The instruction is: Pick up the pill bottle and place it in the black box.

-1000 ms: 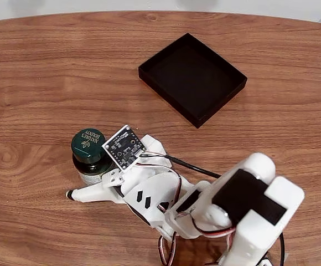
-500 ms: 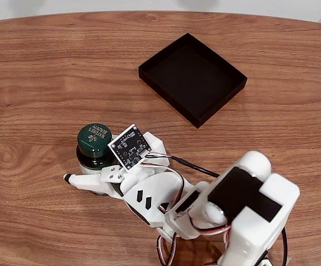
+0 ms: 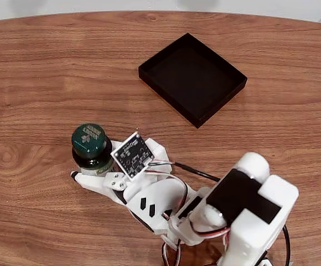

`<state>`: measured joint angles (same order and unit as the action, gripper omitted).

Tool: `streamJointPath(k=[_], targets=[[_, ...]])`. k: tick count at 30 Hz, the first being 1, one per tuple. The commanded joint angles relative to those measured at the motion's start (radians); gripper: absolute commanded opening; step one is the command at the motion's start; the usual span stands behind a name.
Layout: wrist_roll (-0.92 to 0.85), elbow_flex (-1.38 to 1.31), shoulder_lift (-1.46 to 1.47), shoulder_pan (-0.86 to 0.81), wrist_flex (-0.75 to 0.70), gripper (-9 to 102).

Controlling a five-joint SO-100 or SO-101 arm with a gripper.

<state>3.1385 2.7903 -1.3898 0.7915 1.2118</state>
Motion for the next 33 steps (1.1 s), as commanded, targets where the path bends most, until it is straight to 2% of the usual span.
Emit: streamJointPath(k=[1, 14, 26, 33], targets=[[-0.012, 0.011, -0.080, 0.000, 0.034, 23], [-0.003, 0.057, -0.241, -0.055, 0.014, 18], [0.006, 0.008, -0.379, -0.242, -0.124, 19], [-0.018, -0.109, -0.325, -0.383, -0.186, 18]])
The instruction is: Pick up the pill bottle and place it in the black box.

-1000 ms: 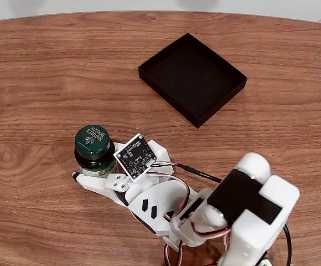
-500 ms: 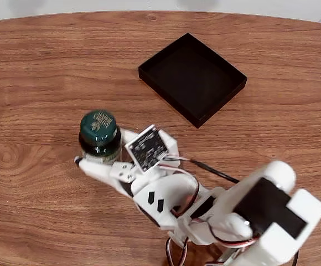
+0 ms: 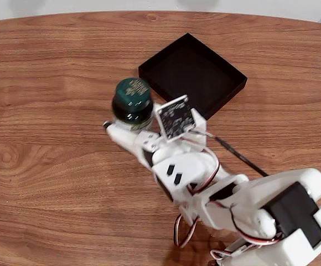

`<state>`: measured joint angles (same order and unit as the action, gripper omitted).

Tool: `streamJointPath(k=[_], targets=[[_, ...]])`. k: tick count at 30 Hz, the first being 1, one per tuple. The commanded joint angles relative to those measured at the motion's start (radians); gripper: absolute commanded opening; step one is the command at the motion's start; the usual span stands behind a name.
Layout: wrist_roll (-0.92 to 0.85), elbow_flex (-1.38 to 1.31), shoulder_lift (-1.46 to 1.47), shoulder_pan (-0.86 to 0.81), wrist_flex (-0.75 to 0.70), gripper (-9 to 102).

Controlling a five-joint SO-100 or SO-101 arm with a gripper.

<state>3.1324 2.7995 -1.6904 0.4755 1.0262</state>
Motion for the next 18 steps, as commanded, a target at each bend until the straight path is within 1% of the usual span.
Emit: streamJointPath(k=[1, 6, 11, 18], targets=[[-0.015, -0.143, 0.003, -0.091, 0.005, 18], [-0.028, -0.281, 0.184, -0.201, 0.060, 17], [-0.032, -0.423, 0.328, -0.284, 0.078, 17], [-0.032, -0.588, 0.428, -0.339, 0.000, 17]])
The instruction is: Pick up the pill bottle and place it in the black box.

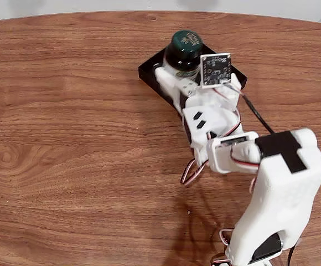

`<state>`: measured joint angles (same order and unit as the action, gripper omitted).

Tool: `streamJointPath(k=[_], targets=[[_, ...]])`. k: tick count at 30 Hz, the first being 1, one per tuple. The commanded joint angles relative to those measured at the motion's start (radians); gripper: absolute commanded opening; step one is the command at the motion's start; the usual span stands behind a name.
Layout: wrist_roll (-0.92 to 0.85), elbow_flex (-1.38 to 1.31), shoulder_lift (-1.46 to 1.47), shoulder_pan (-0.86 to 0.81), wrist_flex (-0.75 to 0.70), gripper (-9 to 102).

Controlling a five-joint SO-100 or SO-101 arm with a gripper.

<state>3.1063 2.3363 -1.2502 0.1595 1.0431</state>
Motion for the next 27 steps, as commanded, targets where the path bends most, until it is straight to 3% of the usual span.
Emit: streamJointPath(k=[1, 27], targets=[[-0.009, -0.130, -0.012, -0.028, -0.029, 17], [0.040, -0.252, 0.147, -0.046, -0.025, 17]])
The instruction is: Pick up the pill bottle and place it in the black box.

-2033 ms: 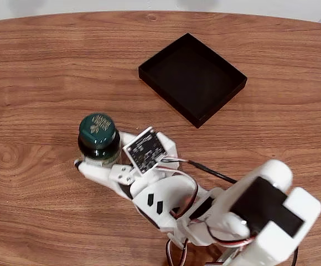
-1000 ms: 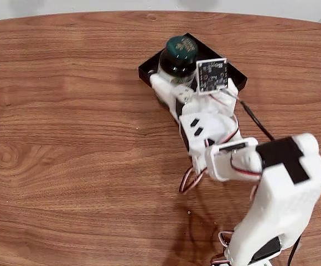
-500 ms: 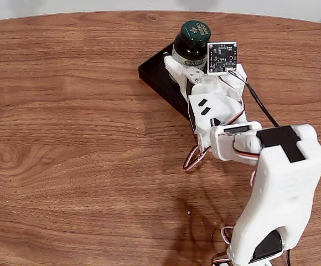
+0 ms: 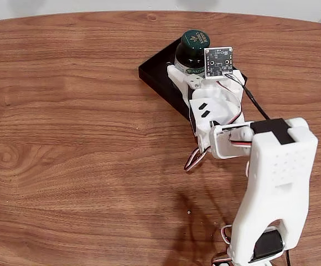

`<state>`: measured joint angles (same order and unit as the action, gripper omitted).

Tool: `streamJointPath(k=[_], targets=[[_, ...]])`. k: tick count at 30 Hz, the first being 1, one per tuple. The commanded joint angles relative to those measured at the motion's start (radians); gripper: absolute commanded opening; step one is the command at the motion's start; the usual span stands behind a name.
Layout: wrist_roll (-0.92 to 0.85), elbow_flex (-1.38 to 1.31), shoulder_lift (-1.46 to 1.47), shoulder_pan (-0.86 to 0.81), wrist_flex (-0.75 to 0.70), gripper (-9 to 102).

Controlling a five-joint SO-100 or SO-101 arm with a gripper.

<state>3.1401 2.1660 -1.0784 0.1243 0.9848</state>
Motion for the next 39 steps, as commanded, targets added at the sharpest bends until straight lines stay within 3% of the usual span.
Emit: streamJointPath(k=[1, 10, 18, 25, 32, 39], targets=[[0.008, -0.087, -0.018, -0.012, 0.034, 17], [0.015, -0.152, 0.040, -0.026, 0.021, 17], [-0.028, -0.209, -0.110, -0.043, -0.167, 16], [-0.011, -0.345, -0.064, -0.046, -0.281, 16], [0.015, -0.373, 0.006, -0.041, -0.291, 16], [0.040, -0.345, 0.077, -0.021, -0.206, 16]])
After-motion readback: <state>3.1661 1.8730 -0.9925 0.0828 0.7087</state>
